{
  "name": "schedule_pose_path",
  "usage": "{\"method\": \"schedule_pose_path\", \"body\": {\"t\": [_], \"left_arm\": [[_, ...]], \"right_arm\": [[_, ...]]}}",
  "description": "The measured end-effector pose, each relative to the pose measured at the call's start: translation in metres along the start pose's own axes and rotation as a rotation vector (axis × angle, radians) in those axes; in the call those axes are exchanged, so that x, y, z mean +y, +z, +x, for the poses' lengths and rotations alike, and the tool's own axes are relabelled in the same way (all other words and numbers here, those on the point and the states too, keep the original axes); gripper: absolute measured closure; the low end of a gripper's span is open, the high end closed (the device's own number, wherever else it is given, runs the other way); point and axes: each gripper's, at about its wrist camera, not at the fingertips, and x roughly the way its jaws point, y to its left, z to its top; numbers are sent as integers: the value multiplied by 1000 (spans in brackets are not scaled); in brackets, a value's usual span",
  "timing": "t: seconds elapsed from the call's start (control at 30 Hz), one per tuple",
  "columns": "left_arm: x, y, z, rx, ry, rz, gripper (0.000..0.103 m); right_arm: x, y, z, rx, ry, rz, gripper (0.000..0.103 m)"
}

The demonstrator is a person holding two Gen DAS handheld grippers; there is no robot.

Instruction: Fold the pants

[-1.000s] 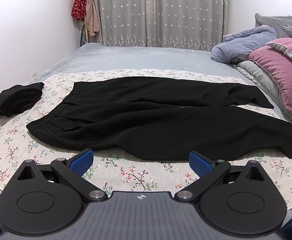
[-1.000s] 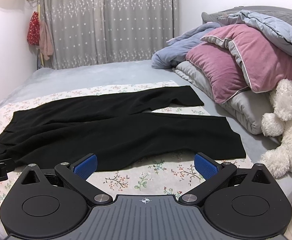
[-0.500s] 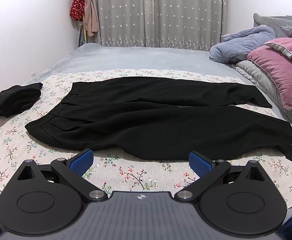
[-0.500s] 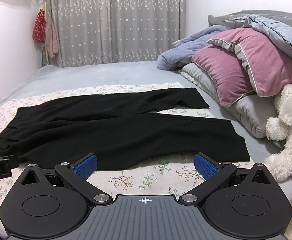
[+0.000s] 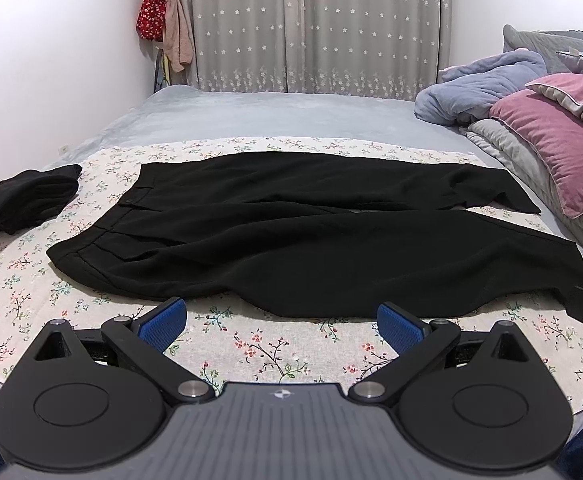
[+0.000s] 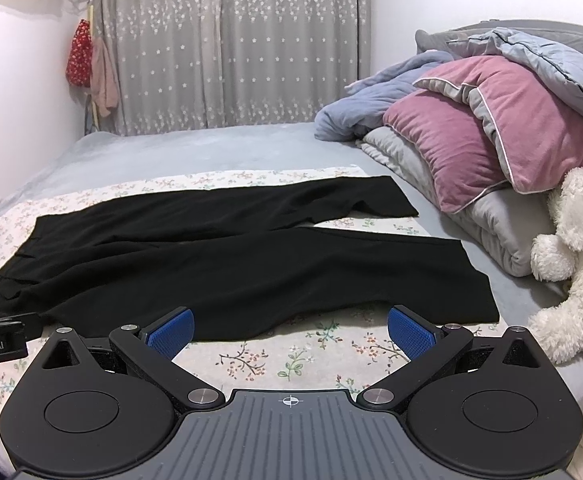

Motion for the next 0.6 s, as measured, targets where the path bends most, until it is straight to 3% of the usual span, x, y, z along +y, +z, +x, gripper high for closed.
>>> {"method": "schedule_pose_path", "body": {"t": [0.6], "left_arm": [[-1, 0, 0, 5, -6, 1, 0]], "right_arm": [[3, 0, 2, 1, 7, -15, 0]]}}
